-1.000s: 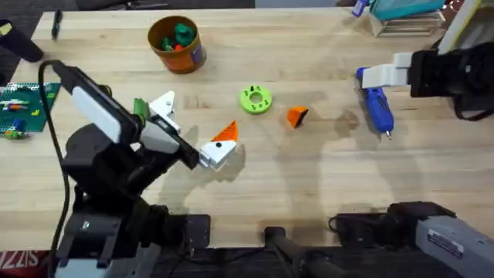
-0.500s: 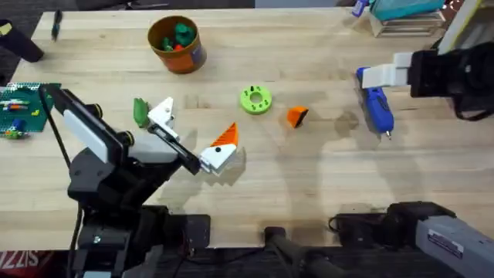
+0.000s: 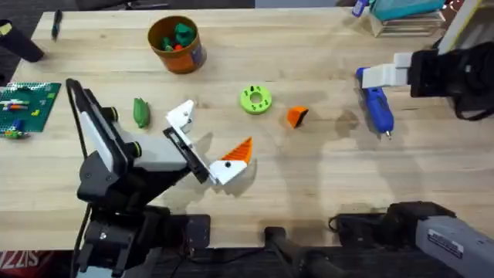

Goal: Pick up the gripper from the table and insert it into the empty holder that is missing its gripper. Then pick up a screw, insert it into the mounting hole, and use the screwdriver to tighten it. Finally, clean up the table by picking up the vegetable and placing it into the bucket.

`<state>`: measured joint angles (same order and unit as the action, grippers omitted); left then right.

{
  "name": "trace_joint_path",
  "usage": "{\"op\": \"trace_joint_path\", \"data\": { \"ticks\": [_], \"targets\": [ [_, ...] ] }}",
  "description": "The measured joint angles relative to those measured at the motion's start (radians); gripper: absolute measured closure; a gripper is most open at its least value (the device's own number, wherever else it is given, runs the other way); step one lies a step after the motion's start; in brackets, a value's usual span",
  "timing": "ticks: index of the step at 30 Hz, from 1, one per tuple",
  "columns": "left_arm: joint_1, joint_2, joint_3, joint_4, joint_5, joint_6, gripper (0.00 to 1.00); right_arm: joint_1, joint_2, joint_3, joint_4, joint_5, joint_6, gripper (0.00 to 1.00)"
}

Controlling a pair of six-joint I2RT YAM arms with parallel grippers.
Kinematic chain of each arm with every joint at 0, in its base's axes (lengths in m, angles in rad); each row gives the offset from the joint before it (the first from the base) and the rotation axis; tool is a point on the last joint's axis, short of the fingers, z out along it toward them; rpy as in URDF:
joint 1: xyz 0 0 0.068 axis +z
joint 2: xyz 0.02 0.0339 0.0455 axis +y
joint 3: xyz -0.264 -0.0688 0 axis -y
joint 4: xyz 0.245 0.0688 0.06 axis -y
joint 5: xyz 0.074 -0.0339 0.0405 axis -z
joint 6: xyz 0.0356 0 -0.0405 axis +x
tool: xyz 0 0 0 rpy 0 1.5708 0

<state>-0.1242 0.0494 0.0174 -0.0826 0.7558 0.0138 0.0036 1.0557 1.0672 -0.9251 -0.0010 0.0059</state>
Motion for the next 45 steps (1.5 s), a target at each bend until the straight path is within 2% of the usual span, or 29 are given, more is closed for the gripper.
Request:
{"op": "trace_joint_path", "data": {
  "ticks": [6, 12, 23, 32, 38, 45],
  "targets": [
    [0.0, 0.0, 0.0, -0.011, 0.113, -0.025, 0.016, 0.0, 0.0, 0.0, 0.0, 0.0, 0.0, 0.008],
    [0.0, 0.0, 0.0, -0.015, 0.158, -0.046, 0.015, 0.0, 0.0, 0.0, 0.0, 0.0, 0.0, 0.008],
    [0.0, 0.0, 0.0, -0.017, 0.168, -0.048, 0.014, 0.0, 0.0, 0.0, 0.0, 0.0, 0.0, 0.008],
    [0.0, 0.0, 0.0, -0.016, 0.168, 0.004, 0.015, 0.0, 0.0, 0.0, 0.004, 0.0, 0.0, 0.009],
    [0.0, 0.0, -0.001, -0.011, 0.163, 0.004, 0.015, 0.0, 0.0, 0.0, -0.008, -0.001, 0.0, 0.008],
    [0.0, 0.0, -0.001, -0.011, 0.163, 0.004, 0.015, 0.011, 0.004, 0.0, -0.032, -0.074, -0.003, 0.008]
  ]
}}
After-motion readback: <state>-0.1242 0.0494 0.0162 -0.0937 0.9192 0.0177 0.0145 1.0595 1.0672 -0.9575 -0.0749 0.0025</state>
